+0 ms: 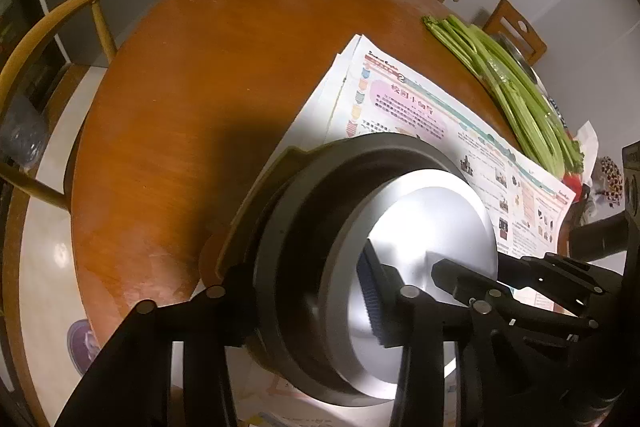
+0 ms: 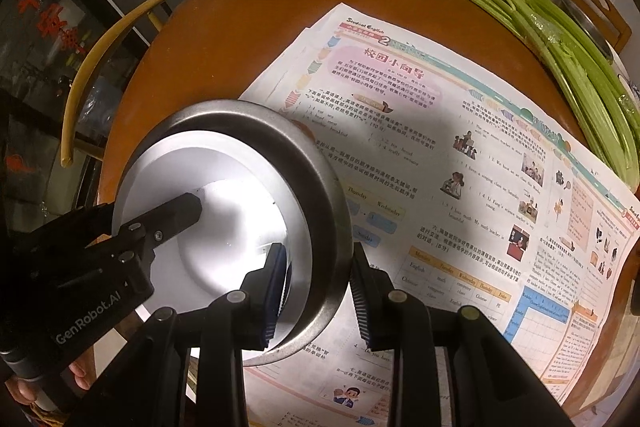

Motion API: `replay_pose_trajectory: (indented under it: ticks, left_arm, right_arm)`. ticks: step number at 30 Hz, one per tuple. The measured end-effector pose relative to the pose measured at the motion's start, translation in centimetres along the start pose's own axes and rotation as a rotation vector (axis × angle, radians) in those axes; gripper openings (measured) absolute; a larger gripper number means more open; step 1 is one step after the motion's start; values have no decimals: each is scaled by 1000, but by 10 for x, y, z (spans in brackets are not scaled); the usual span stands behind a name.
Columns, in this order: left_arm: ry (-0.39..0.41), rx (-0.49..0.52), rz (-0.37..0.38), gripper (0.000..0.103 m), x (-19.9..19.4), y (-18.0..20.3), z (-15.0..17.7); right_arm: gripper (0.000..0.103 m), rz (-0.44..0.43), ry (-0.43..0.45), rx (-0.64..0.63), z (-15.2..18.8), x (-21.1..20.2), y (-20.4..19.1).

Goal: Organize plates and bowls
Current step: 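Lower the steel bowl onto the plate stack and open the right gripper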

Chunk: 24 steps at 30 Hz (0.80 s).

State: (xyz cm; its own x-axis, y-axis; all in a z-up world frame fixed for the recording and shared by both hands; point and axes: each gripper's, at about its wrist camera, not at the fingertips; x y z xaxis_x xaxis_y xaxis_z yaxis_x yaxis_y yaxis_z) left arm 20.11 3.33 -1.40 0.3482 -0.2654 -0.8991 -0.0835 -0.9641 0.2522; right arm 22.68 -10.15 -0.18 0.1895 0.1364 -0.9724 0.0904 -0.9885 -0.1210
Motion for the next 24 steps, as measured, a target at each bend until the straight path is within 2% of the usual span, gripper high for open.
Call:
replay_pose_trajectory:
  ticks: [4, 7, 11, 14, 17, 21, 24]
  left_arm:
    - [-9, -14, -16, 53, -2, 2, 2]
    - [24, -16, -9, 58, -11, 1, 1]
    - [69, -24, -11, 59, -23, 0, -1]
    - [118, -2, -76, 65, -35, 4, -1]
    - [185, 24, -153, 66, -50, 8, -1]
    - [206, -2, -149, 66, -58, 6, 2]
    - [213, 16, -183, 66, -58, 10, 7]
  right_arm:
    - [34, -5, 16, -13, 1, -4, -3]
    - [35, 2, 48, -33, 2, -15, -7]
    - [37, -10, 100, -34, 0, -31, -8]
    - [41, -9, 124, -29, -2, -38, -8]
    - [41, -19, 129, -26, -1, -41, -7]
    - [41, -22, 138, -24, 2, -44, -7]
    - [41, -49, 163, -27, 6, -53, -6]
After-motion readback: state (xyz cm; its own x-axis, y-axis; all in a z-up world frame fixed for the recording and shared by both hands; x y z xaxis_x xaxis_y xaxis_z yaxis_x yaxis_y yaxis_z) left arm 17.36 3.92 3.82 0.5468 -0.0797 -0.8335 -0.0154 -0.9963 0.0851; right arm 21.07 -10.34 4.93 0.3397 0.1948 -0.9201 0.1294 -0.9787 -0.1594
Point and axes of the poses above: each gripper's, at about its wrist camera, not at the fingertips, and x roughly the way its jaws point, y to its right, z to its underside, and after that the axes turned 11 degrees about x, right-handed
